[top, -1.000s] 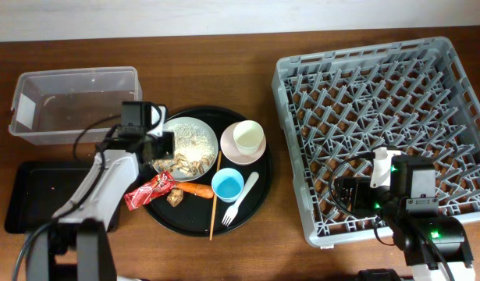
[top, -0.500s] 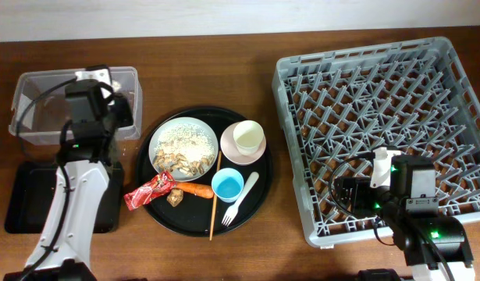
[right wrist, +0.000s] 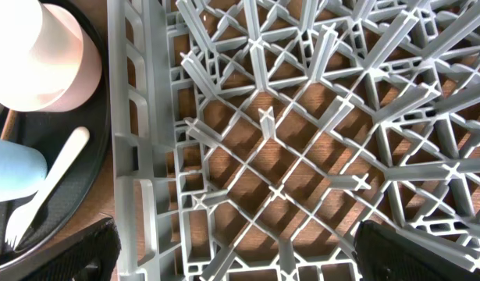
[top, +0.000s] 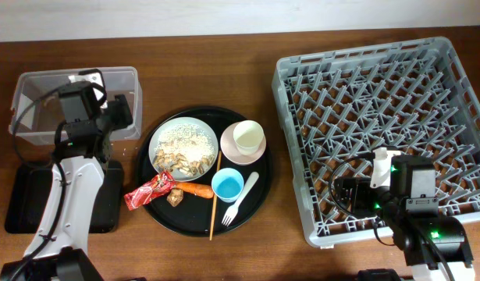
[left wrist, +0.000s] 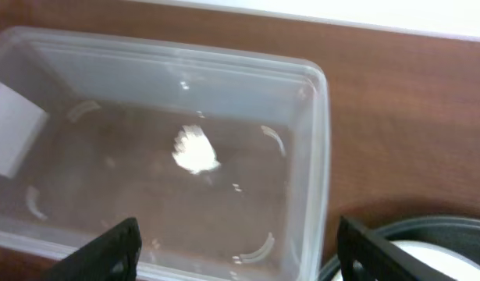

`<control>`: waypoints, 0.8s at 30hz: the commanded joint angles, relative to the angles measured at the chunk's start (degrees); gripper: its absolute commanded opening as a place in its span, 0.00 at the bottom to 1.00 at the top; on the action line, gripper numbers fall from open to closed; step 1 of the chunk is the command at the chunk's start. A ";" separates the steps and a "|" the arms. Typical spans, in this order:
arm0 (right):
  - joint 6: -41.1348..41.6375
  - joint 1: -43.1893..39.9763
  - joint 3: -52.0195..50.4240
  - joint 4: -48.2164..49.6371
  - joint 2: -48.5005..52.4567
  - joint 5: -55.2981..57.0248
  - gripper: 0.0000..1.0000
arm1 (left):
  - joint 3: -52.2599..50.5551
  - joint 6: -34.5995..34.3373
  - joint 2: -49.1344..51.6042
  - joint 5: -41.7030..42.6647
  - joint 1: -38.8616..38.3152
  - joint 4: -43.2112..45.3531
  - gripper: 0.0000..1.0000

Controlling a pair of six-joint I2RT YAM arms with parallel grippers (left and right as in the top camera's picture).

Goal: Sort waste into correct bins and load items into the dishwasher rack
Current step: 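Carry the tissue with the left gripper into the clear bin and release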

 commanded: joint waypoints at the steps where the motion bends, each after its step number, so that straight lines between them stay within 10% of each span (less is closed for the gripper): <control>1: 0.42 0.42 1.25 -0.09 -0.09 -0.11 0.99 | 0.70 0.26 0.13 15.13 -0.48 -7.69 0.79; 8: 0.39 0.42 1.25 -0.09 -0.09 -0.11 0.99 | -0.50 -3.80 0.24 21.14 -4.00 -34.82 0.83; 24: 0.42 0.42 1.25 -0.07 -0.09 -0.11 0.99 | -8.13 -3.78 0.44 11.39 -5.14 -30.58 0.83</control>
